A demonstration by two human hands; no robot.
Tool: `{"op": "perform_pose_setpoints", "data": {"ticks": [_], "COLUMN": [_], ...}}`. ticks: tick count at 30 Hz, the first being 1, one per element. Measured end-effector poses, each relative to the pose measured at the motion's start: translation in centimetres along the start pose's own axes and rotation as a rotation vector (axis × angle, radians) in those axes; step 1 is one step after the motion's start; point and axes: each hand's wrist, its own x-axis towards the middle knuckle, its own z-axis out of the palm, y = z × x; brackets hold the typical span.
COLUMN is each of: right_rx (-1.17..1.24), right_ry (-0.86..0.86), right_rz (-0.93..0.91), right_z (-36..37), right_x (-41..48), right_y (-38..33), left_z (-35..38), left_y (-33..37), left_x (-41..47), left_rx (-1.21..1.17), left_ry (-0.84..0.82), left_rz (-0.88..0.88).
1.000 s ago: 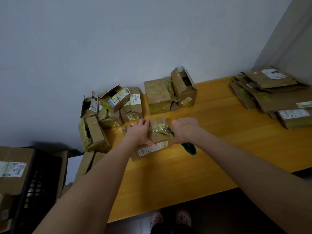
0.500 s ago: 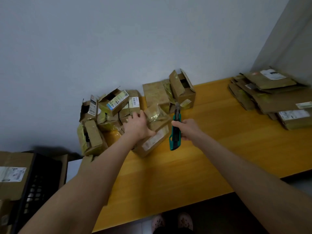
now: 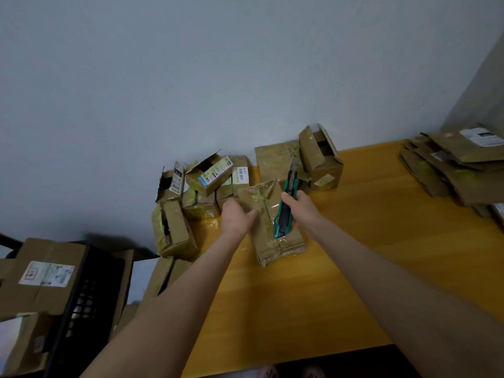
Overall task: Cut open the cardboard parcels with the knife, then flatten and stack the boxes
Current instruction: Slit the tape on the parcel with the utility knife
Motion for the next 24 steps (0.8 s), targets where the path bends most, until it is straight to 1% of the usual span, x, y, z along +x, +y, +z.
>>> {"op": "perform_pose_setpoints", "data": {"ticks": [2,3,5,6,8,9,12,14,16,19,21,24], "right_rx": [-0.082,-0.125,-0.175,-0.194,-0.272,-0.342,-0.578,-0.737,-0.952,-1.204,-1.316,-1.402], "right_ry": [0.000,-0.003,-0.006,-0.011,-0.019,0.001,0.104,0.073,0.043,0.044,0.024,-0.009], "right_rz": [-0.038,-0.047,-0.055,-0.055,-0.071,-0.088,-0.155,-0.223,-0.299,-0.372,-0.393,-0.393], "right_z": [0.3,0.3,0.4,0.3,0.1,-0.1,-1.0,-1.5,-1.8,-1.4,-0.9,-0.3], "right_x": [0.5,0.6,0.8,0.9,1.0,1.1,0.7,-0.2,-1.3,-2.7,-3.5,-4.1], "right_y": [0.4,0.5,0.8,0.8,1.0,1.2,1.4,1.1,0.5,-0.5,-0.8,-0.6], "left_z": [-0.4,-0.7,-0.9,-1.0,-1.2,-1.2,-1.0,-0.9,-1.1,-1.2,-1.0,-0.7], "left_y": [0.0,0.3,0.4,0.4,0.4,0.4,0.4,0.3,0.4,0.4,0.5,0.6], "left_x": [0.6,0.8,1.6,2.1,2.8,3.0,3.1,3.2,3.2,3.1,3.0,2.8], "left_rx": [0.010,0.061,0.165,0.179,0.143,0.126,0.144,0.207,0.282,0.319,0.323,0.327], "left_ry": [0.035,0.027,-0.039,-0.082,-0.157,-0.161,-0.097,-0.069,-0.068,-0.053,-0.033,-0.015], "left_rz": [0.026,0.050,0.074,0.066,0.015,-0.002,0.023,0.062,0.092,0.110,0.120,0.136]}}
